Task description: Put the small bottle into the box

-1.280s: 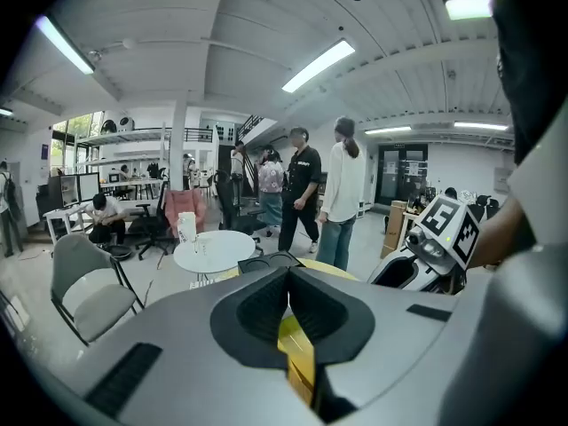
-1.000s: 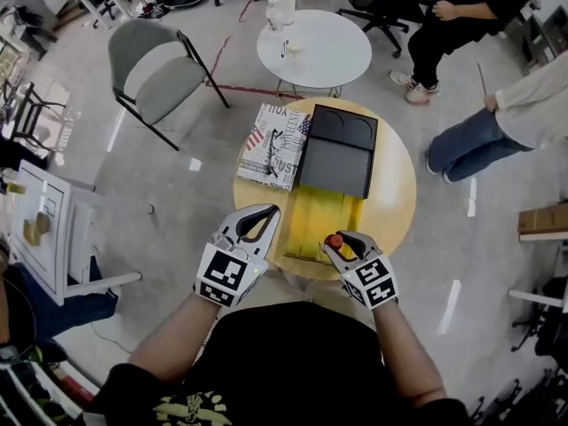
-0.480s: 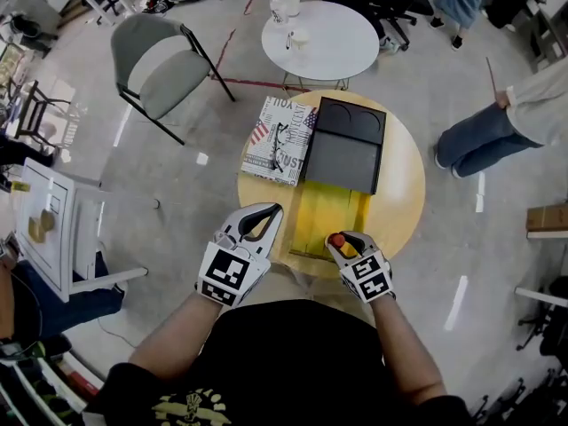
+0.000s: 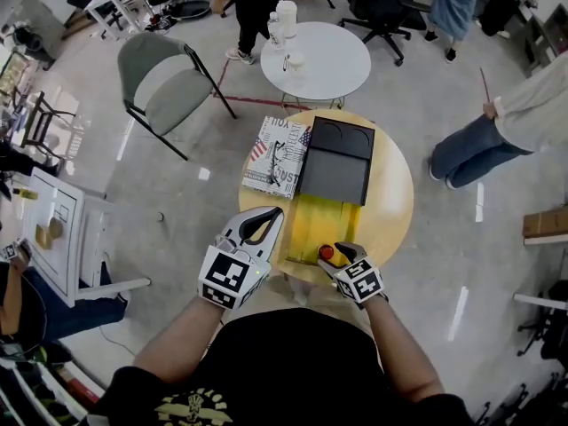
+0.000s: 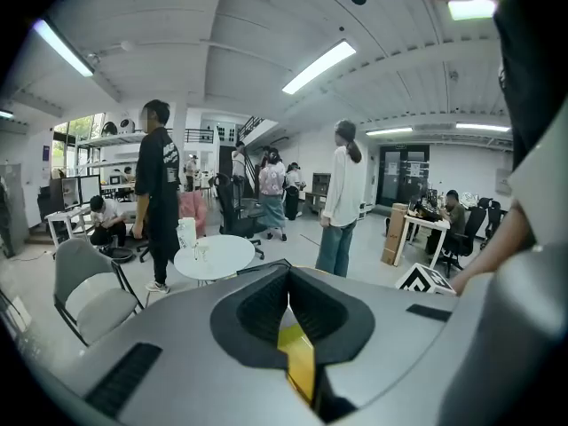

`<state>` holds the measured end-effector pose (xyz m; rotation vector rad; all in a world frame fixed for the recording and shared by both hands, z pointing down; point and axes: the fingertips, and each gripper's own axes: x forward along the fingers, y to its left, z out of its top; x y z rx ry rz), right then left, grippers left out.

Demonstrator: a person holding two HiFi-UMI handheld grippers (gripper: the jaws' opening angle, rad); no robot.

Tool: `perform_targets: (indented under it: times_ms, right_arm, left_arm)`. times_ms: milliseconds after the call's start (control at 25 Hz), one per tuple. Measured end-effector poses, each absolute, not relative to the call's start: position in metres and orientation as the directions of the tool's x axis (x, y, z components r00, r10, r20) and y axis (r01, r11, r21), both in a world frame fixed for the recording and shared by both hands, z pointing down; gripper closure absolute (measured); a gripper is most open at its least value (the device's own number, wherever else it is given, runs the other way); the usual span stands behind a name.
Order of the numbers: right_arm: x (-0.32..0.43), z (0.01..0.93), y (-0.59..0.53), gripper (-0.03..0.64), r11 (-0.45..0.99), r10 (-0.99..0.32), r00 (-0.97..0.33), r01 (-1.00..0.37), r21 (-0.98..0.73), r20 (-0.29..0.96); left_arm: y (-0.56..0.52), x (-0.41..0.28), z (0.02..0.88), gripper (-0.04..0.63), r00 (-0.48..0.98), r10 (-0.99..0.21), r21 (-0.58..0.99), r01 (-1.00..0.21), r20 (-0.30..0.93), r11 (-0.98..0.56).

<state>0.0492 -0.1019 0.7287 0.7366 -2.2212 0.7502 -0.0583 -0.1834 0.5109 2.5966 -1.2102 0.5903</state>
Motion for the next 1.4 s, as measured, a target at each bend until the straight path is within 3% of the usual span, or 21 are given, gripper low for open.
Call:
perform_targets:
  times_ms: [120,320,560,760,1400]
  right_arm:
    - [0.055,0.720,-0.099,0.330,0.669,-0.285,-0.623,-0.673,-0.314,0.728]
    - [0.063,0.695,-0.098,0.356,0.665,-0.323,-0.633,-0.681,-0.306,0.703]
    - [0.067,0.631,-0.103,0.602,0.675,-0.440,-0.683,-0.680,-0.286,0.583]
    - [0.066,0.579,-0.101,0.603,0.709,-0.508,-0.706,-0.668,-0.227,0.494]
    - [0.115,0.464,-0.111,0.604,0.684,-0.639,-0.673,-0.719,-0.125,0.373]
  left_arm:
    - [-0.182,-0.062,0.497,0.577,0.575,-0.700,0.033,-0.782,0.423,-0.622]
    - [-0.174,-0.068,0.487,0.577,0.570,-0.710,0.040,-0.790,0.413,-0.611]
    - [-0.168,-0.049,0.469,0.577,0.601,-0.703,0.045,-0.771,0.381,-0.635]
    - [-0.163,-0.043,0.452,0.577,0.614,-0.716,0.036,-0.767,0.334,-0.641]
    - [-0.157,0.009,0.422,0.577,0.649,-0.703,0.013,-0.737,0.291,-0.676]
